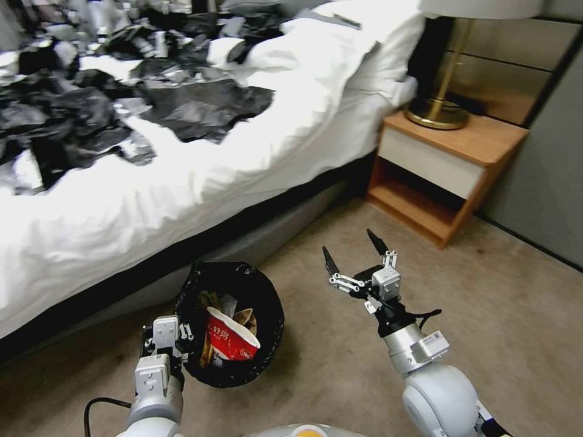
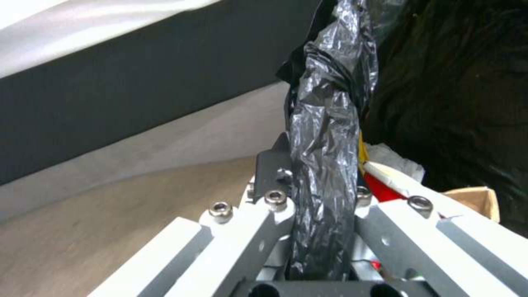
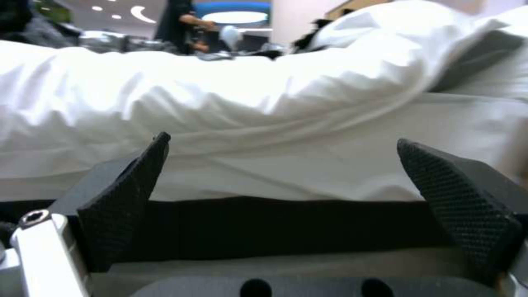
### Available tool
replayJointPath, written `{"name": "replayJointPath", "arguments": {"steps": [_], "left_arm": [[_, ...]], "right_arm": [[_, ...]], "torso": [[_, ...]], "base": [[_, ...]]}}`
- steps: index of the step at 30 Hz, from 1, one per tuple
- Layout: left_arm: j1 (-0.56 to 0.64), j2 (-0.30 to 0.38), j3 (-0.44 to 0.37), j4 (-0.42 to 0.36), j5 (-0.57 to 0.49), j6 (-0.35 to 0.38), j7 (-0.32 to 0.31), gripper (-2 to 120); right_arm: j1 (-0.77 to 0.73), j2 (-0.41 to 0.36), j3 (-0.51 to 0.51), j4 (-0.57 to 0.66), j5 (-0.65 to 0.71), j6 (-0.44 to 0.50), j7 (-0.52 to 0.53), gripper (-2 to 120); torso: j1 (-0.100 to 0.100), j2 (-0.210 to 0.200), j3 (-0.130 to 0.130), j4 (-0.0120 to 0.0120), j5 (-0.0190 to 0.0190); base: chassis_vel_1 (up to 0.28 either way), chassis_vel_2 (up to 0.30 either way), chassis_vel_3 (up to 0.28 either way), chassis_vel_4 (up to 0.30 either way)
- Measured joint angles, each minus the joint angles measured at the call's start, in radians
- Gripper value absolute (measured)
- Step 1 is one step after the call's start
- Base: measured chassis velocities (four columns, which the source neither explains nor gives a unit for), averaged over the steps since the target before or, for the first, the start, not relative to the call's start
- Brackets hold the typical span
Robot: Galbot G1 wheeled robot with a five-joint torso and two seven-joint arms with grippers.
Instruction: Pick up the trash bin, then pick up the garbage from the floor and place it into the trash bin.
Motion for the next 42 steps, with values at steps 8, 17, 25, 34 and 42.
{"name": "replayJointPath", "arguments": {"steps": [8, 17, 25, 34, 42], "left_arm": [[0.001, 0.000, 0.000, 0.000, 0.000, -0.001, 0.000, 1], [0.003, 0.000, -0.002, -0.002, 0.000, -0.001, 0.000, 1], [0.005, 0.001, -0.002, -0.005, -0.001, -0.001, 0.001, 1], [0.009, 0.001, -0.003, -0.006, -0.001, -0.008, 0.001, 1], [0.008, -0.001, -0.002, -0.006, -0.005, -0.011, -0.006, 1]], "right_arm": [[0.006, 0.000, -0.005, 0.000, 0.000, -0.001, 0.000, 100], [0.010, -0.003, -0.008, -0.002, -0.002, -0.002, -0.001, 100], [0.011, -0.004, -0.009, 0.002, -0.003, -0.005, -0.002, 100], [0.005, -0.001, -0.008, 0.005, -0.008, -0.006, -0.003, 100], [0.006, 0.000, -0.007, 0.007, -0.009, -0.006, -0.004, 100]], "torso": [[0.000, 0.000, 0.000, 0.0001, 0.0000], [0.000, 0.000, 0.000, 0.0001, 0.0000], [0.000, 0.000, 0.000, 0.0001, -0.0001], [0.000, 0.000, 0.000, 0.0002, 0.0000], [0.000, 0.000, 0.000, 0.0005, 0.0000]], "base": [[0.122, 0.131, 0.125, 0.126], [0.111, 0.128, 0.135, 0.124], [0.129, 0.124, 0.115, 0.116], [0.129, 0.128, 0.117, 0.128], [0.109, 0.097, 0.105, 0.116]]}}
